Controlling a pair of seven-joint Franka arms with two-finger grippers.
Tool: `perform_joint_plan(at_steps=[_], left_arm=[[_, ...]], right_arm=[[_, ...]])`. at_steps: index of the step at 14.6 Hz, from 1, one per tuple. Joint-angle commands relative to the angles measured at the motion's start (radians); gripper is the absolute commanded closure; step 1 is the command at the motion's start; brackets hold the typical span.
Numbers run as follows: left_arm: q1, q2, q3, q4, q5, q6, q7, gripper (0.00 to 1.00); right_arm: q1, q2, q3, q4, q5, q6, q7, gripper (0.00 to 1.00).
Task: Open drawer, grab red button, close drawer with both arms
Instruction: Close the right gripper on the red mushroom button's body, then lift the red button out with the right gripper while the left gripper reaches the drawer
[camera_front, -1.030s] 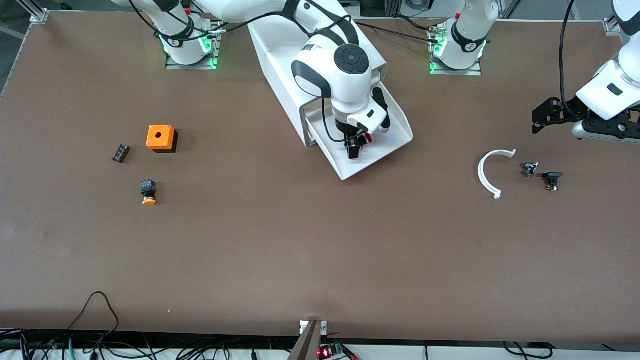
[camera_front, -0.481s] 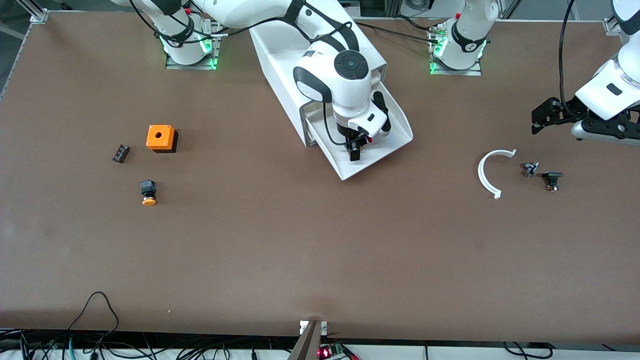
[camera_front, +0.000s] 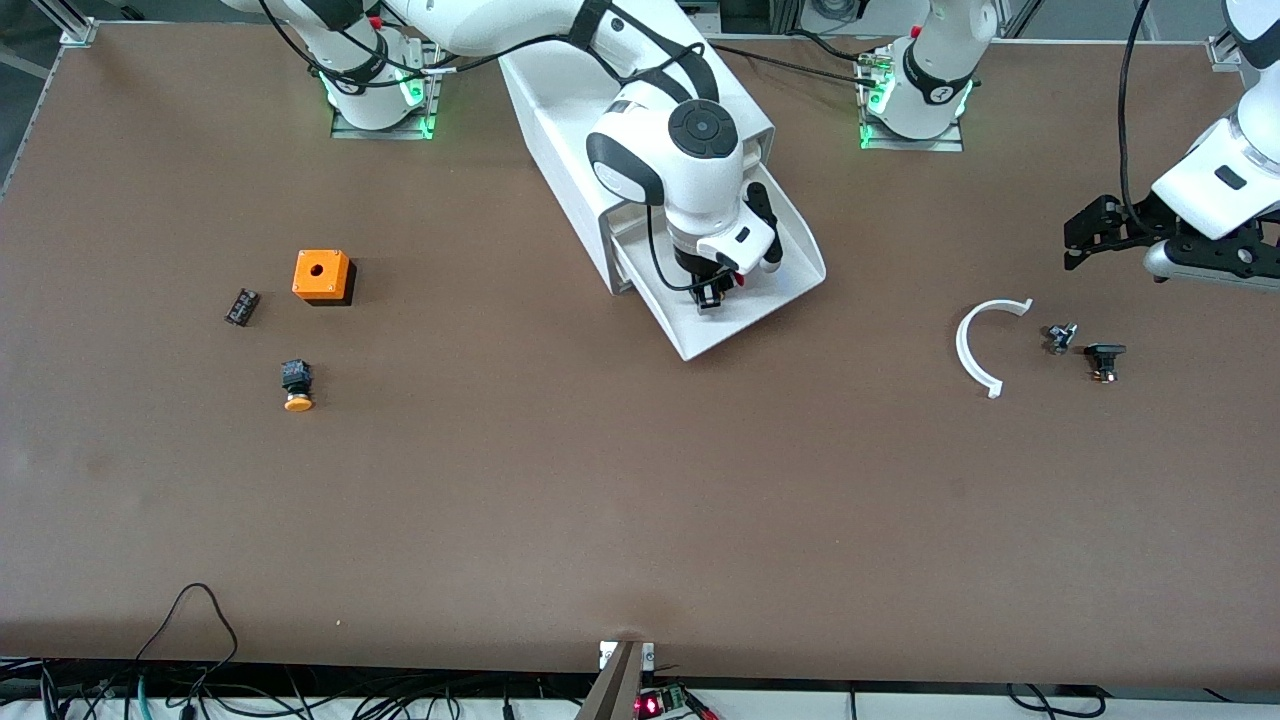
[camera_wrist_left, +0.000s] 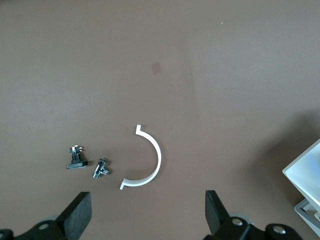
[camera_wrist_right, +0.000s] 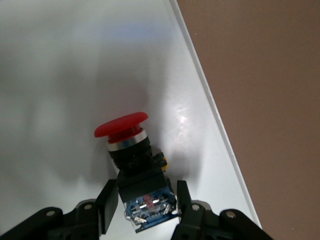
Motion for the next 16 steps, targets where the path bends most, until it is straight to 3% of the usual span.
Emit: perform_joint_plan(at_steps=[1, 5, 9, 13, 16], left_arm=[[-0.015, 0.014, 0.000, 0.008, 0.012, 0.022, 0.003, 0.00], [-0.016, 0.015, -0.002, 0.008, 0.010, 0.022, -0.003, 0.00], [-0.018, 0.015, -0.002, 0.011, 0.009, 0.023, -0.004, 0.00], [-0.027, 0.018, -0.009, 0.007, -0.022, 0.049, -0.015, 0.00], [-0.116, 0.067, -0.032, -0.010, -0.028, 0.112, -0.235, 0.00]], right_arm=[[0.004, 0.002, 0.010, 0.030, -0.020, -0.046, -0.009, 0.56], [0.010, -0.016, 0.012, 0.030, -0.017, -0.089, 0.000, 0.62], [0.023, -0.105, -0.007, 0.030, -0.012, -0.157, 0.003, 0.67], [0.023, -0.176, -0.120, 0.029, 0.066, -0.183, 0.081, 0.67], [-0.008, -0.200, -0.171, 0.027, 0.067, -0.166, 0.208, 0.67]])
